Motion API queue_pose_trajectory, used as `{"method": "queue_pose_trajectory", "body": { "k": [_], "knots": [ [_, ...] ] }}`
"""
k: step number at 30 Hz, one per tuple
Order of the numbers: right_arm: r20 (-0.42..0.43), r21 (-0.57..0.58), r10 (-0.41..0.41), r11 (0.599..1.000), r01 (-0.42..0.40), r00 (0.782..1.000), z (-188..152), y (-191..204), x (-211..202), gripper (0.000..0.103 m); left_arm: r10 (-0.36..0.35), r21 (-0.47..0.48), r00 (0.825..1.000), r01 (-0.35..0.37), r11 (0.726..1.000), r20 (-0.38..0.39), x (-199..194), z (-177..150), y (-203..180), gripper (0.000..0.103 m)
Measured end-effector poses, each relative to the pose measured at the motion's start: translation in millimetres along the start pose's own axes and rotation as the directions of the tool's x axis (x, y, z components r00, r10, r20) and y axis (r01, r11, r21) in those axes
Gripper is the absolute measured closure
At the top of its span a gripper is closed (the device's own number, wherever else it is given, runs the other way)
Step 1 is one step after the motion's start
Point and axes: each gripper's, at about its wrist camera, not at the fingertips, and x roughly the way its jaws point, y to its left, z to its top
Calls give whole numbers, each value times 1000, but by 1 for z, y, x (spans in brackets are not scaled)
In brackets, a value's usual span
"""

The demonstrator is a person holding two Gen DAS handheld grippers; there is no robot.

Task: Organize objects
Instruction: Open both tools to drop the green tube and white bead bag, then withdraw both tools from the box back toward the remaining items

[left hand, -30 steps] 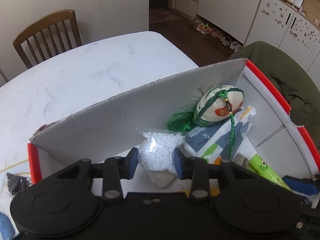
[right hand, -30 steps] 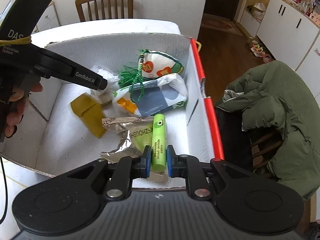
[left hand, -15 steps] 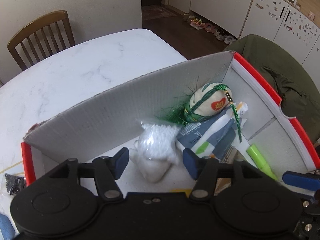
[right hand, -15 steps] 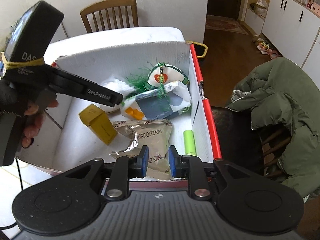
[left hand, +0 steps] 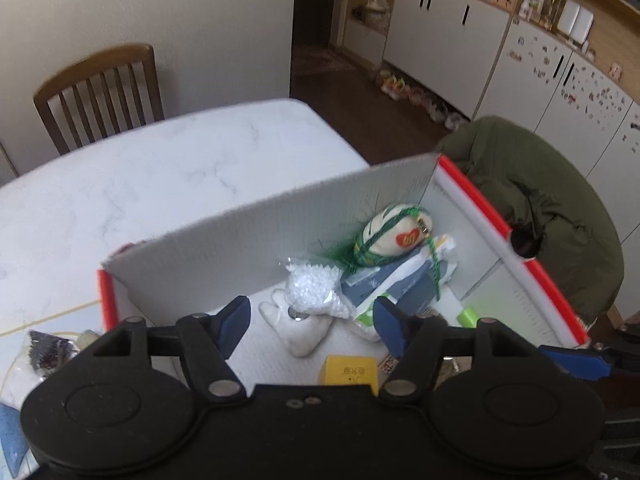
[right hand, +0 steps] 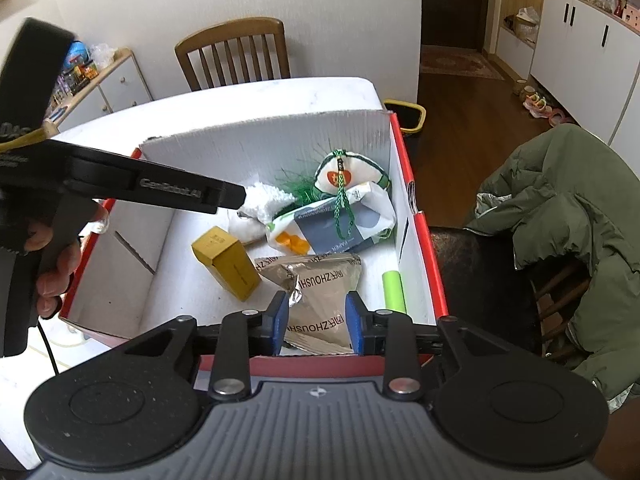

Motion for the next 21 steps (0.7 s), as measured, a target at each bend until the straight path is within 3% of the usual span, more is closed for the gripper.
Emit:
{"method": "queue_pose_trajectory", "body": {
  "k": [5, 9, 14, 21],
  "knots": [
    [17, 7, 9, 1000, -9, 1000, -1, -1, -8, 70, -12, -6, 999, 13, 1000, 46, -22, 1, -2, 33],
    [45, 7, 19, 1000, -20, 999, -3, 0, -16, 53, -23, -8, 997, 24, 1000, 70, -39, -2, -3, 29],
    [60, 3, 33, 999, -34, 998, -3, 3, -25, 52, -41, -13, 995, 42, 999, 94, -58, -8, -2, 27],
    [103, -12, 53, 999, -52, 993, -2, 13, -40, 39, -48, -28, 990, 52, 998, 132, -87, -20, 8, 19]
  ]
}}
